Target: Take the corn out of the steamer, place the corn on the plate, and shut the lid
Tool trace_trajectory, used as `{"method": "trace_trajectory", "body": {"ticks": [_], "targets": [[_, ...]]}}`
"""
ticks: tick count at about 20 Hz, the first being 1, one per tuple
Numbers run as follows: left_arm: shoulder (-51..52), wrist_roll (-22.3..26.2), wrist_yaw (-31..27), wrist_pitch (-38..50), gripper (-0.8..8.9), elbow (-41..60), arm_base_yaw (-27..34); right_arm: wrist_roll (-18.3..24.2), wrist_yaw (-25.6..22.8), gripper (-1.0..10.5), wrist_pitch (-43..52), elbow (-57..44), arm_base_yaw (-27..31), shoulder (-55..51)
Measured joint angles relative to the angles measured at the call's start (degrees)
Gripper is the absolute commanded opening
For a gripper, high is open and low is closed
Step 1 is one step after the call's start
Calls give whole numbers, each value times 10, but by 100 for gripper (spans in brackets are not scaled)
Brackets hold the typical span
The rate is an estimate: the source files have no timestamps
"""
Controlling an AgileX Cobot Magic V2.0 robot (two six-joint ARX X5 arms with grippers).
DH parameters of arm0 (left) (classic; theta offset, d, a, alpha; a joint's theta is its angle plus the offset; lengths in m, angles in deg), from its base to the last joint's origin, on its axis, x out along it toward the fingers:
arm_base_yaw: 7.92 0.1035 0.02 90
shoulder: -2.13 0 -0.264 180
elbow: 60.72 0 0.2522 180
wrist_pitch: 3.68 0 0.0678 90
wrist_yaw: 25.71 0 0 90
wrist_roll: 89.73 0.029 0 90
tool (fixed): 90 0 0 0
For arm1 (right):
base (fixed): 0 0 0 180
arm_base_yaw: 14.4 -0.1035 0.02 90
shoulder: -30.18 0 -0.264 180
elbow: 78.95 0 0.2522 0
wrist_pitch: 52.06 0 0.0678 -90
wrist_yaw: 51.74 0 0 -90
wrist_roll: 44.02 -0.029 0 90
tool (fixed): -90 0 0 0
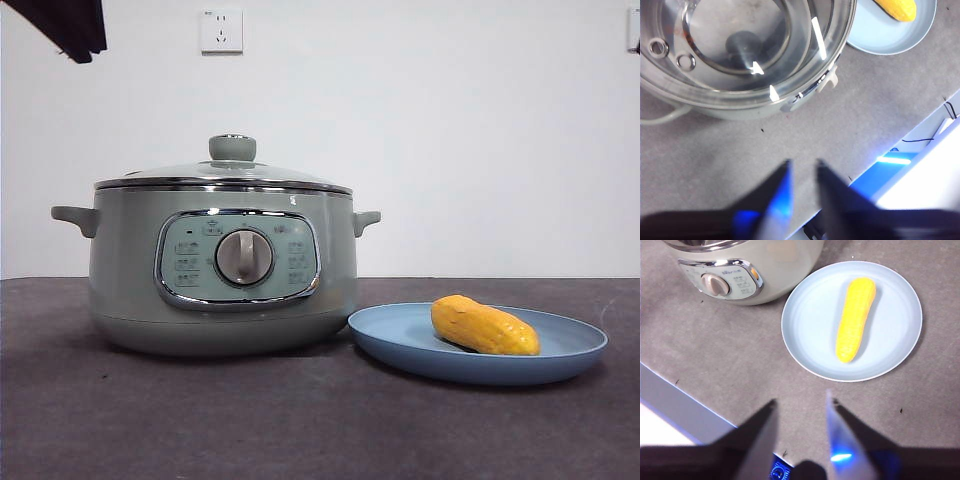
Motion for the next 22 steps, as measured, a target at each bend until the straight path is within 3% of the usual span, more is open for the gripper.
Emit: {"method": "trace_trajectory", "body": {"ticks": [11,22], "targets": [[0,1,-2,17,-4,0,0,0,0,1,0,0,0,0],[0,1,-2,186,-4,0,0,0,0,1,0,0,0,0]]}}
